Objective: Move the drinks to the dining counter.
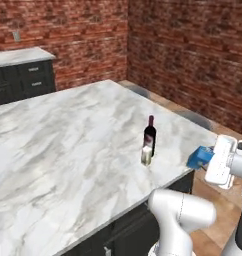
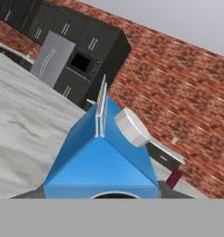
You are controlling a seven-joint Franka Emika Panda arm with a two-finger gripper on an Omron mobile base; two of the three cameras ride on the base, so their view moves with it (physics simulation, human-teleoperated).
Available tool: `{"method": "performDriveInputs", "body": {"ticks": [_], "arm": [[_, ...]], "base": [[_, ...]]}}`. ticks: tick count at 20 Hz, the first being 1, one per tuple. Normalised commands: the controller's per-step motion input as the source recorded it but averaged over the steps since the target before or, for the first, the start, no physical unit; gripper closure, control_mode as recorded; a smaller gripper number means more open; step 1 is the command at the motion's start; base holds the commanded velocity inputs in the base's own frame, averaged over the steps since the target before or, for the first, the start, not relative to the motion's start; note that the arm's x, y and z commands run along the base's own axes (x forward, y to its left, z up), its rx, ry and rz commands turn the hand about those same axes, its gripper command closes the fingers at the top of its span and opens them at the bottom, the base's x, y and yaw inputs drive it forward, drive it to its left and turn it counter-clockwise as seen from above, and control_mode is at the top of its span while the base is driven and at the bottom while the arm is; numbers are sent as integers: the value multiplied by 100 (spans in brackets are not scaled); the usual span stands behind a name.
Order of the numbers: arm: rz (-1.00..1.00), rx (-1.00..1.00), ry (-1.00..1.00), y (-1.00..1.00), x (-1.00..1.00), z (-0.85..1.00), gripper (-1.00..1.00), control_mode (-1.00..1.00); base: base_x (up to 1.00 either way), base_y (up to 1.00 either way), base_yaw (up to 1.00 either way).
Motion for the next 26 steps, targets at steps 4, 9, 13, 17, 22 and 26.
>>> {"method": "performDriveInputs", "body": {"ticks": [4,9,13,17,22,26], "arm": [[0,0,0,0,0,0,100,100],[0,0,0,0,0,0,100,100],[0,0,0,0,0,0,100,100],[0,0,0,0,0,0,100,100],[0,0,0,0,0,0,100,100],[4,0,5,0,5,-4,100,-100]], "base": [[60,-54,46],[41,-74,37],[46,-25,27],[68,0,32],[62,0,29],[28,0,14]]}}
